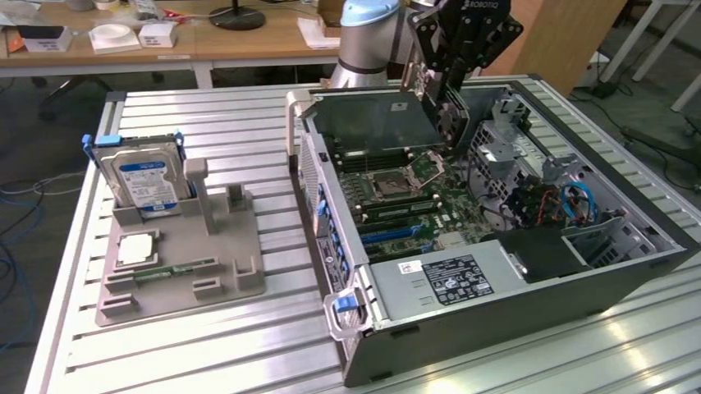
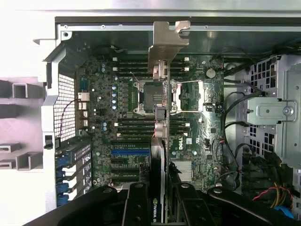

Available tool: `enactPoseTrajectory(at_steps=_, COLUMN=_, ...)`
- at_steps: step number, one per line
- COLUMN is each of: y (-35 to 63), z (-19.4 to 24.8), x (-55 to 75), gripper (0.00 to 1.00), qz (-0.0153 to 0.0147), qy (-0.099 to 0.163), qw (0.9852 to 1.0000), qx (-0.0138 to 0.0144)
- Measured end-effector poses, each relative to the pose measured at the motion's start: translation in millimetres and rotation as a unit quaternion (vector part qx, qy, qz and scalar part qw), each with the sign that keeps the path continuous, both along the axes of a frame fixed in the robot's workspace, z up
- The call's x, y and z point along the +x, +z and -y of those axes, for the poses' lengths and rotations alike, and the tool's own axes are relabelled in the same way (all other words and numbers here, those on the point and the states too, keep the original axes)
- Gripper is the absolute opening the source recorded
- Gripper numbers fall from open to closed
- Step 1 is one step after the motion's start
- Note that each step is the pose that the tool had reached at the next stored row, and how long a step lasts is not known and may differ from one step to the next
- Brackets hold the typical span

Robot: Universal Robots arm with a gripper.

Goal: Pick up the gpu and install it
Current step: 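Insert the gpu into the slot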

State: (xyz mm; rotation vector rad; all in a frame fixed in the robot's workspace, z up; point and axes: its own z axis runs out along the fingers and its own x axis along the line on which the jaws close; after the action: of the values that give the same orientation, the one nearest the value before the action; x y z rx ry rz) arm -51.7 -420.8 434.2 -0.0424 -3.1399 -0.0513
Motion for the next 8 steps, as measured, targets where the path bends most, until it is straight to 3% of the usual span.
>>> enactPoseTrajectory(at_steps=4, y=0.0, z=0.0, x=0.0, gripper=0.26, qz=0.0, qy=0.03, qw=0.9995, qx=-0.0001)
enactPoseTrajectory(at_steps=8, y=-0.2, z=0.0, x=0.0, gripper=0.26, qz=0.0, qy=0.066, qw=0.9978, qx=0.0)
